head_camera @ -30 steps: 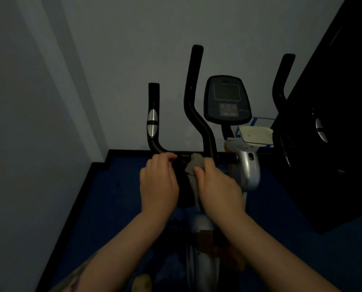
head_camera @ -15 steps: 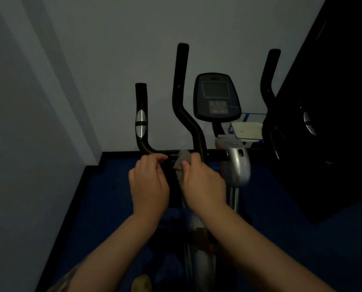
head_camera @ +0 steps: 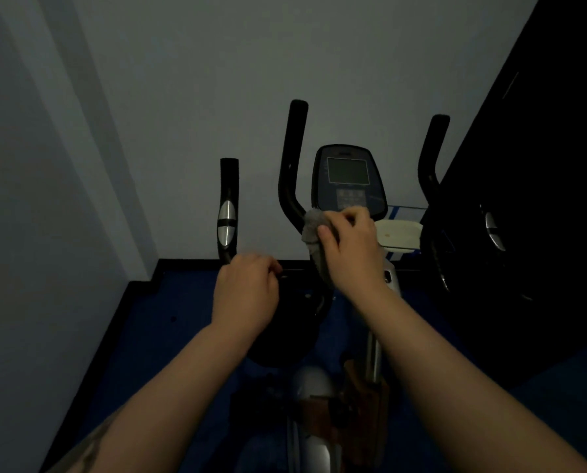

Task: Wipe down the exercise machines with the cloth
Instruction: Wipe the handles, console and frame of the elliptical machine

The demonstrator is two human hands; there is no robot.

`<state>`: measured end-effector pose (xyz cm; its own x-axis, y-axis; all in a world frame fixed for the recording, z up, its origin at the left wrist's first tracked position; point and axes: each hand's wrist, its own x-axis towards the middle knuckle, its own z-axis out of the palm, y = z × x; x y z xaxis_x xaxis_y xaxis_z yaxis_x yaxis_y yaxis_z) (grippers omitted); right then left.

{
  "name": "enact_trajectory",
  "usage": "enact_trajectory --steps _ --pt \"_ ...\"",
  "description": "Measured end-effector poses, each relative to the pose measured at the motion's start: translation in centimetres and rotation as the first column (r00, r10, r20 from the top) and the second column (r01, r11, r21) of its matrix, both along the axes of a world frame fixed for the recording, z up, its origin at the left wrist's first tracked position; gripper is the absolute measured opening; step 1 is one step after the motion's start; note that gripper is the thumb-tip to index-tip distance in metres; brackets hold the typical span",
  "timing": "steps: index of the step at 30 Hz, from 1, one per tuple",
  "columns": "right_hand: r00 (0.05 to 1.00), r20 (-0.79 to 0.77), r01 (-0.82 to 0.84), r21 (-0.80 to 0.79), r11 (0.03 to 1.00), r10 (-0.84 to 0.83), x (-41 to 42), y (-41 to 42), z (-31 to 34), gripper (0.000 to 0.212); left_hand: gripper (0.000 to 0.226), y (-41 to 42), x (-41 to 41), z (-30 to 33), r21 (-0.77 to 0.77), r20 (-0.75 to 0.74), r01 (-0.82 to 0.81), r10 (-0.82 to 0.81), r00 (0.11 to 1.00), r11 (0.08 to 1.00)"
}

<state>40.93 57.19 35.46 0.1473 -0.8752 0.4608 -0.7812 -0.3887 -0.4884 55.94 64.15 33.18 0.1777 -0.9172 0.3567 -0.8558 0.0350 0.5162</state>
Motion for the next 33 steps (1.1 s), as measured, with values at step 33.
enact_trajectory --steps 33 --pt "0.984 0.164 -0.046 -0.121 0.992 0.065 0.3 1.9 -4.4 0.035 0.023 -3.2 5.0 2.1 -0.275 -0.231 0.009 -0.075 0.970 0.961"
